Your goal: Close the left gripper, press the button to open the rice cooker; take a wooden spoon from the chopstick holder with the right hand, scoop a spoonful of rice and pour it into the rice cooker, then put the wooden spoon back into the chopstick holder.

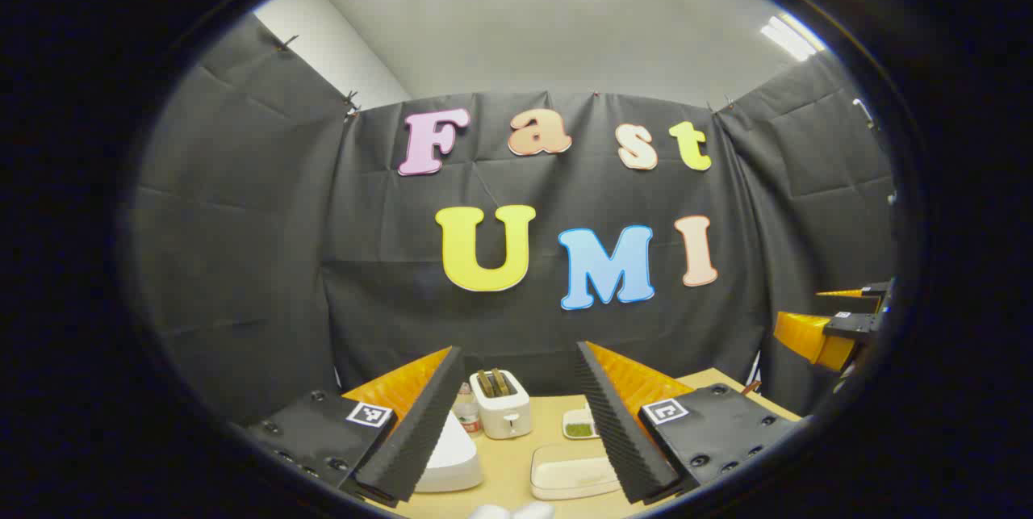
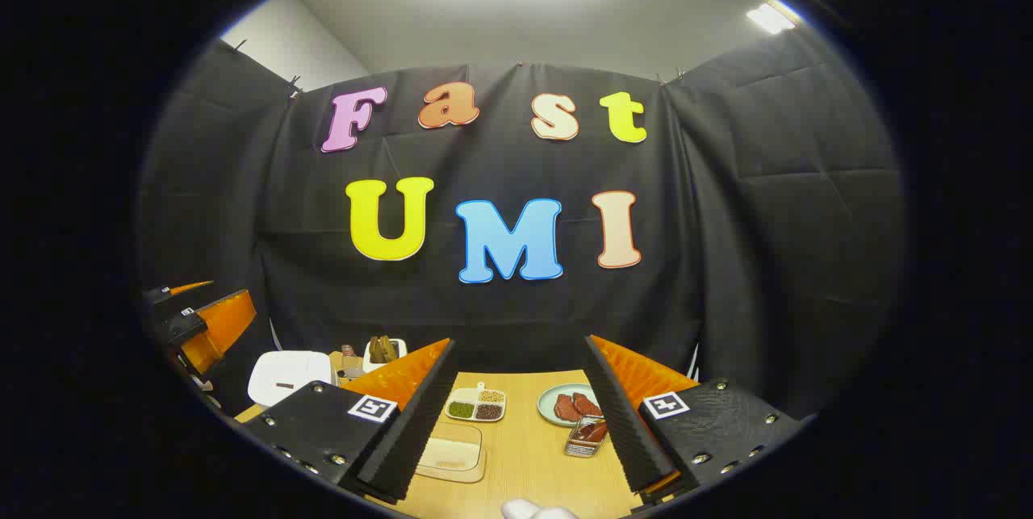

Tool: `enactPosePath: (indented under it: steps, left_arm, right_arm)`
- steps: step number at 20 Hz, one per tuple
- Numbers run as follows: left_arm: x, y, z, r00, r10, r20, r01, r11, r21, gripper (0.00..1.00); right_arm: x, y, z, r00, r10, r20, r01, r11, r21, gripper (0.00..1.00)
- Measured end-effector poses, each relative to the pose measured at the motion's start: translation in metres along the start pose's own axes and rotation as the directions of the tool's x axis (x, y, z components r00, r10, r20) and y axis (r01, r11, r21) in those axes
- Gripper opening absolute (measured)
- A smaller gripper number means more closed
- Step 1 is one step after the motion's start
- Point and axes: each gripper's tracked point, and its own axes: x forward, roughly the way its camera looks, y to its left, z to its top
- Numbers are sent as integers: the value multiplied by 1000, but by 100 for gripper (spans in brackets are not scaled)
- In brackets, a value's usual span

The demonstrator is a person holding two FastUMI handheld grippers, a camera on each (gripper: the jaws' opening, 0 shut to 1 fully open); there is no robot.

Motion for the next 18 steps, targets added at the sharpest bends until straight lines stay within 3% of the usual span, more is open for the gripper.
enactPosePath:
  steps: [18]
  left_arm:
    - [10, 13, -7, 1000, 15, -28, -15, 1000, 0, 97]
  right_arm:
    - [-4, 11, 12, 999, -7, 35, 8, 999, -35, 95]
